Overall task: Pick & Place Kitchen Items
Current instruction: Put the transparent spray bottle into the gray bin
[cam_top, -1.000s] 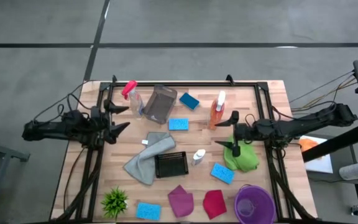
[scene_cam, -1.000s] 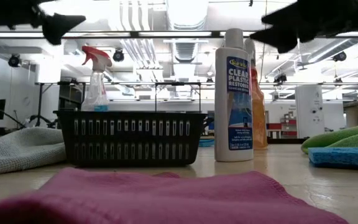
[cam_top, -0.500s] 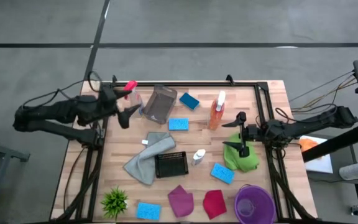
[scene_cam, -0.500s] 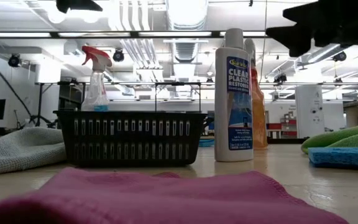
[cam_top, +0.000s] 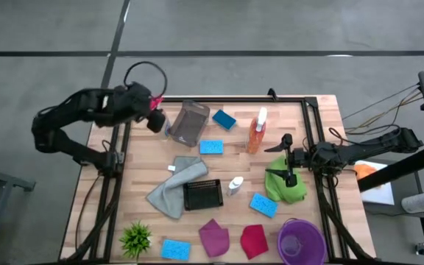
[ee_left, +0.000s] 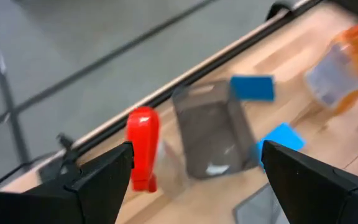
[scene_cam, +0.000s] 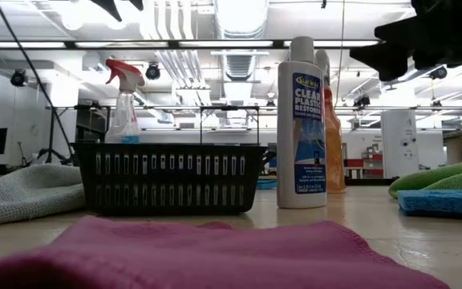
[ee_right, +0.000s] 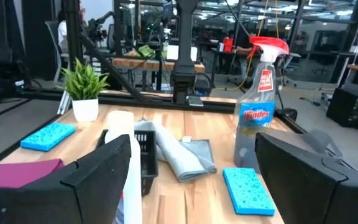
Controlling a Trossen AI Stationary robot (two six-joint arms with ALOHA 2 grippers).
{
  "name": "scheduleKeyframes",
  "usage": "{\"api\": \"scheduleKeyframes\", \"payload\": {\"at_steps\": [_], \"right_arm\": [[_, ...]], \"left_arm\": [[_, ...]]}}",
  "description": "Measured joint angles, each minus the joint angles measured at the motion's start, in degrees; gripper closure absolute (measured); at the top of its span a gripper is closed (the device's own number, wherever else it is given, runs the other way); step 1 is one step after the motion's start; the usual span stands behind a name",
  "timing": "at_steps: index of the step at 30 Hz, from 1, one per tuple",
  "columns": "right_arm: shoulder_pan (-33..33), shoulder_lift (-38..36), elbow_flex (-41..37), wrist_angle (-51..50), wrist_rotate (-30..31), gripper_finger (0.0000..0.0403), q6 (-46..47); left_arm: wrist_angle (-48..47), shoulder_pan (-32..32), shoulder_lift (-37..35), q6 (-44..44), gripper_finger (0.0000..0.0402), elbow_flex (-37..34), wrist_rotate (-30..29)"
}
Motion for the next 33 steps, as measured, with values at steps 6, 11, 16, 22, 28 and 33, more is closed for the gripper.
{"api": "scheduleKeyframes", "payload": {"at_steps": [6,11,16,22,28,33], "right_arm": [[0.09,0.62,0.00,-0.48,-0.10,0.0064,1.00],[0.11,1.09,0.04,-0.50,-0.20,0.0064,1.88],[0.13,1.35,0.15,-0.48,-0.20,0.0064,2.10],[0.13,1.47,0.17,-0.69,-0.22,0.0064,2.53],[0.13,2.12,0.17,-0.70,-0.22,0.0064,3.44],[0.13,2.52,0.17,-0.72,-0.22,0.0064,3.59]], "left_arm": [[-4.58,8.09,4.14,0.31,0.0044,2.02,2.92],[-4.74,14.63,4.98,2.61,0.0044,2.02,4.65],[-4.11,20.11,5.58,5.01,0.0044,2.01,12.22],[-2.52,23.91,7.24,6.35,0.0044,0.59,19.38],[-2.55,25.89,9.71,7.63,0.0044,-1.79,20.89],[-1.99,26.07,11.23,8.27,0.0044,-2.48,20.93]]}}
